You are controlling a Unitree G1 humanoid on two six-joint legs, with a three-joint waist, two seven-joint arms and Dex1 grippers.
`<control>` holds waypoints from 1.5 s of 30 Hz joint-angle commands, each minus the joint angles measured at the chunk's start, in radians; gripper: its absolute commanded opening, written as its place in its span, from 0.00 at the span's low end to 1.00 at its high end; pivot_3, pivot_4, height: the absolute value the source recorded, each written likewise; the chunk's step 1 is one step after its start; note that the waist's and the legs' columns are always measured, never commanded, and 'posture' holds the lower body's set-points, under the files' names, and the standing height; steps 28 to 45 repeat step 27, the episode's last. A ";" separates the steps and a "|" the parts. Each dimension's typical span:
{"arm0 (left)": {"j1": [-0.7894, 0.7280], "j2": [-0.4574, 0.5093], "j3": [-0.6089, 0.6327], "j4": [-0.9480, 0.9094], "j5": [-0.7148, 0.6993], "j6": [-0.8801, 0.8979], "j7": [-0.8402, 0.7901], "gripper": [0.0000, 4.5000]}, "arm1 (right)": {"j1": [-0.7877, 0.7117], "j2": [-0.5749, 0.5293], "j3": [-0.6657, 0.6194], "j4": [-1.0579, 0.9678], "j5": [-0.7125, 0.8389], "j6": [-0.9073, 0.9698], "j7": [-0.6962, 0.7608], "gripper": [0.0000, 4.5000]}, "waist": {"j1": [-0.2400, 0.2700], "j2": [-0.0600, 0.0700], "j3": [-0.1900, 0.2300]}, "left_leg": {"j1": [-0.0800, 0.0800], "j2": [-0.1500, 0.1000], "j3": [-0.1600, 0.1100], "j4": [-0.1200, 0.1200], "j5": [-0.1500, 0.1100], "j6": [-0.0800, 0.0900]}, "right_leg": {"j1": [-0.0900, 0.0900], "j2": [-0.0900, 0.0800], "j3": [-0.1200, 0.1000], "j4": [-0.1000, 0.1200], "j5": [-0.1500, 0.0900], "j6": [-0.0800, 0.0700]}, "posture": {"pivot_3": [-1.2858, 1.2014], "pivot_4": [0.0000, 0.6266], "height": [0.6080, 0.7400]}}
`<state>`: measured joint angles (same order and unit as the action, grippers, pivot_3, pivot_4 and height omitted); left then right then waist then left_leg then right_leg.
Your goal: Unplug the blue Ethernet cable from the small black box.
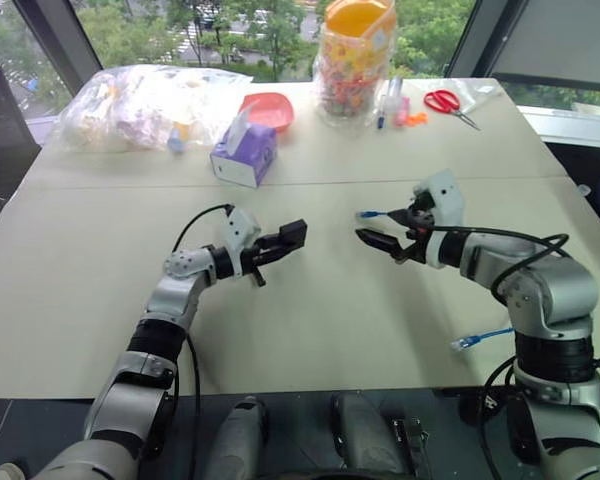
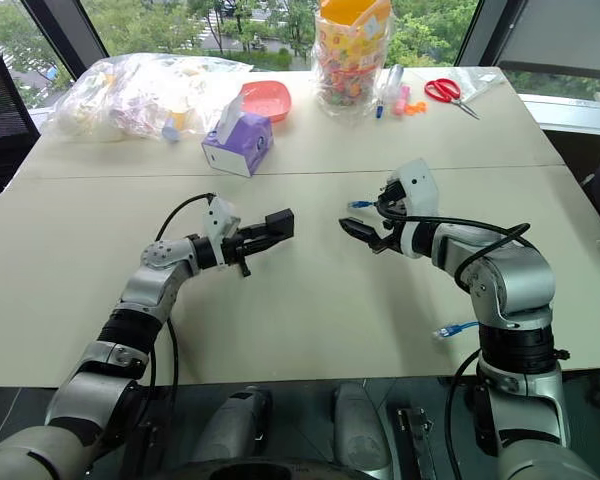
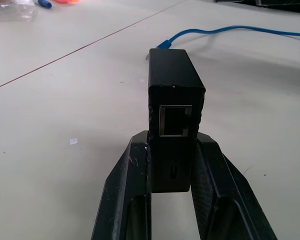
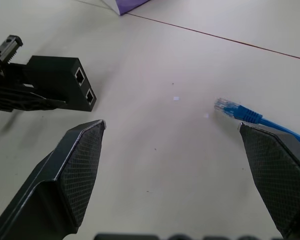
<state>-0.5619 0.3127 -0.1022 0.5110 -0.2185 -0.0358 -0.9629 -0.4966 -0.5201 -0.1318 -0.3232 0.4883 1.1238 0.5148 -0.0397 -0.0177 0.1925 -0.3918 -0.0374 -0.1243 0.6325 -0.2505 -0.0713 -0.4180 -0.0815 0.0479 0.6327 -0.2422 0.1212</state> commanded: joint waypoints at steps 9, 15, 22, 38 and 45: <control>0.010 0.050 0.028 0.033 -0.006 -0.015 -0.065 0.50 | 0.036 0.013 -0.018 -0.104 0.061 0.046 -0.049 1.00 | -0.004 0.000 0.000 | 0.001 0.000 0.000 0.000 0.000 0.000 | 0.001 0.000 0.000 0.000 0.000 0.000 | 0.52 0.24 1.00; 0.025 0.105 0.061 -0.033 -0.040 0.054 -0.102 0.99 | 0.059 -0.045 0.000 -0.124 0.075 0.042 -0.012 1.00 | -0.002 0.000 0.000 | 0.001 0.000 0.000 0.000 0.000 0.000 | 0.002 0.000 0.000 0.000 0.000 0.000 | 0.52 0.24 1.00; 0.072 0.240 0.096 -0.219 -0.103 0.220 -0.165 0.99 | 0.126 -0.149 0.007 -0.180 0.122 0.036 0.075 1.00 | -0.002 0.000 0.000 | 0.001 0.000 0.000 0.000 0.000 0.000 | 0.002 0.000 0.000 0.000 0.000 0.000 | 0.52 0.24 1.00; 0.103 0.295 0.135 -0.322 -0.153 0.330 -0.164 0.99 | 0.153 -0.131 0.032 -0.209 0.127 0.024 0.067 1.00 | -0.002 0.000 0.000 | 0.002 0.000 0.000 0.000 0.000 0.000 | 0.003 0.000 0.000 -0.001 0.000 0.000 | 0.52 0.24 1.00; 0.103 0.295 0.135 -0.322 -0.153 0.330 -0.164 0.99 | 0.153 -0.131 0.032 -0.209 0.127 0.024 0.067 1.00 | -0.002 0.000 0.000 | 0.002 0.000 0.000 0.000 0.000 0.000 | 0.003 0.000 0.000 -0.001 0.000 0.000 | 0.52 0.24 1.00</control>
